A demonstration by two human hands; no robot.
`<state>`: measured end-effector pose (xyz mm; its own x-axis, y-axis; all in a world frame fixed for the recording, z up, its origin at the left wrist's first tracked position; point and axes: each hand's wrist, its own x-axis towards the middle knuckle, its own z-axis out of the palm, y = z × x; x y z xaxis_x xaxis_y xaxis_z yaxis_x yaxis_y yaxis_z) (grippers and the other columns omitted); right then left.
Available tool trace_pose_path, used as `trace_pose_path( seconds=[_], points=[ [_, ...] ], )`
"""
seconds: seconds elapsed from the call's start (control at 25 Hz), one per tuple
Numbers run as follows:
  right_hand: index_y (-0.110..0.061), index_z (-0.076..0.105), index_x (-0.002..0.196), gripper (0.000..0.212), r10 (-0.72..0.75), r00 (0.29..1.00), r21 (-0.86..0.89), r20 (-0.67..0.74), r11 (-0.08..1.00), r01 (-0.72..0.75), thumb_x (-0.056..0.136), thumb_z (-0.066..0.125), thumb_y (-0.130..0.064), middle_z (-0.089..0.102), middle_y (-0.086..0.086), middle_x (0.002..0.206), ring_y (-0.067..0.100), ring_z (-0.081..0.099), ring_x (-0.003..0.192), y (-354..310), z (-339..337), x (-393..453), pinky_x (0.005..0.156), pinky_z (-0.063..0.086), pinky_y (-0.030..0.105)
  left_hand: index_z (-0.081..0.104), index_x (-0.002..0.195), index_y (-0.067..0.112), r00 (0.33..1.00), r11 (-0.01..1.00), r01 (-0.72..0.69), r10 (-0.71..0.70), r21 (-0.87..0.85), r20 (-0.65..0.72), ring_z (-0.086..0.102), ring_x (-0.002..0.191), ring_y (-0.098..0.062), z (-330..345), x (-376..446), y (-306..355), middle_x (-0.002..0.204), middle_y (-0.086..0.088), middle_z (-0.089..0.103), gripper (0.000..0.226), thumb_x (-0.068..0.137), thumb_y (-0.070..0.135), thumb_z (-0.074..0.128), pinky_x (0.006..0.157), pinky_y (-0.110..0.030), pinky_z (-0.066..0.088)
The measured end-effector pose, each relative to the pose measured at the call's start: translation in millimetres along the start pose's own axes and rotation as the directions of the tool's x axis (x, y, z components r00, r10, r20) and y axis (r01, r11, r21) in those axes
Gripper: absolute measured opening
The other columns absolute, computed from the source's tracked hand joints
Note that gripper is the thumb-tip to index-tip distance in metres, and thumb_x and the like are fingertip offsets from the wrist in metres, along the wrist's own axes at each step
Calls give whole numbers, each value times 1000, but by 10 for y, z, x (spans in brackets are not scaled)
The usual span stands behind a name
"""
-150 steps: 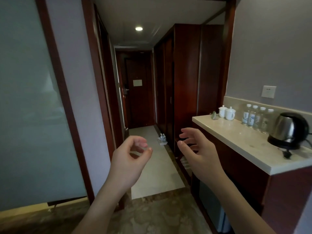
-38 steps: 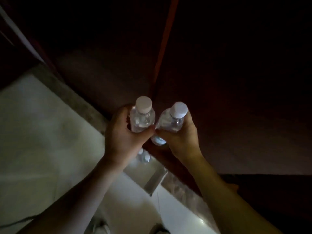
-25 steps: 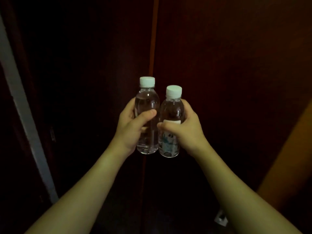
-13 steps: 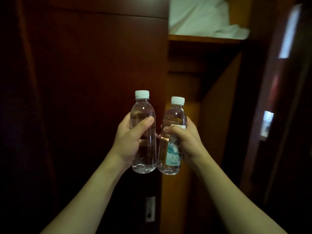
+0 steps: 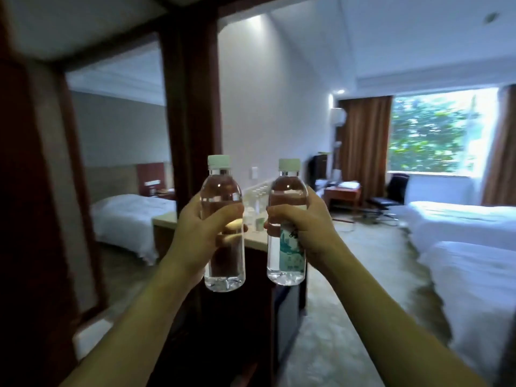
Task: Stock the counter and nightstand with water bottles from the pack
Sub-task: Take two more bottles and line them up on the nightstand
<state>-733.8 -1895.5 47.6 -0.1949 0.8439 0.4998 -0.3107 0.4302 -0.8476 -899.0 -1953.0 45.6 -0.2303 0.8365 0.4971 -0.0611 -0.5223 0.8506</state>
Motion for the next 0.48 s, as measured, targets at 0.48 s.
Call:
trace_pose_path(
  seconds=[0.48],
  points=[
    [-15,62,108,47,-101,935,-318,-339,948,-12,63,73,-14,69,12,93,36,73,83,803,-2522,1416,65,61,36,71,93,26,928,990,82,-33,-118,371,73,74,-25,2128,1992,-1983,87,-4,74,17,85,11,71,60,-29,57]
  ],
)
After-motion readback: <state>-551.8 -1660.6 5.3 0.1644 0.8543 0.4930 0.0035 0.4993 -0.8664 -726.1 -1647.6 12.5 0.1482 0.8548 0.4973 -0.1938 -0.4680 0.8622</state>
